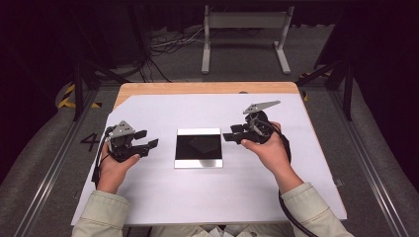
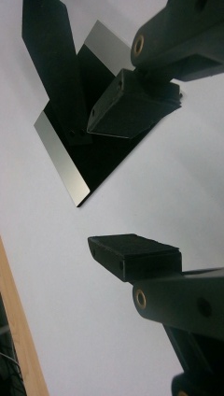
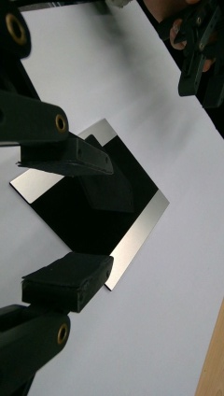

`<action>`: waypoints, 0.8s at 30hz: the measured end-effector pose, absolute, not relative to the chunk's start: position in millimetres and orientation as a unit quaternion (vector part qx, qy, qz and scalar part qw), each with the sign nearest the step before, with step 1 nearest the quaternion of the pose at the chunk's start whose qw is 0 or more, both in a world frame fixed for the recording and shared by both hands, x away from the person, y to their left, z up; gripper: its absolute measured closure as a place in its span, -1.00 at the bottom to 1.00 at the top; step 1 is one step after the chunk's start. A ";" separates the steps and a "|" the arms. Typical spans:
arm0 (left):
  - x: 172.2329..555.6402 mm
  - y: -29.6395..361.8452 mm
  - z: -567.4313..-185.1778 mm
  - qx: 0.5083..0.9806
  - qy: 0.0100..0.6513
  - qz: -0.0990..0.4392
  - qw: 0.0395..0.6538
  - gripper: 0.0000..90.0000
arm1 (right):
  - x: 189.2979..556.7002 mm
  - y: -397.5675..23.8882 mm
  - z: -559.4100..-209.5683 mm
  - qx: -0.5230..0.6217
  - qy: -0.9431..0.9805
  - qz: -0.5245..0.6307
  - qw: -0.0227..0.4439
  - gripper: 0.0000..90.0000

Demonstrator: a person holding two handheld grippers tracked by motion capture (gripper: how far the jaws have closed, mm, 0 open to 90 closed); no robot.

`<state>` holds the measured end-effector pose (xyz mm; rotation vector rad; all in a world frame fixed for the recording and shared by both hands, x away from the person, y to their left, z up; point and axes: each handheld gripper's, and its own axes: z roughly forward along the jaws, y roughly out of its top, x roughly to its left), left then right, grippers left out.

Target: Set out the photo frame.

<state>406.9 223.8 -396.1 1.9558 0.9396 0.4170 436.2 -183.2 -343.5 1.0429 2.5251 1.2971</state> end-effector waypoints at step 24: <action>395.6 234.1 -400.2 0.789 0.392 0.170 0.441 -0.11 | 463.3 -169.7 -357.9 0.375 0.840 0.392 -0.004 0.11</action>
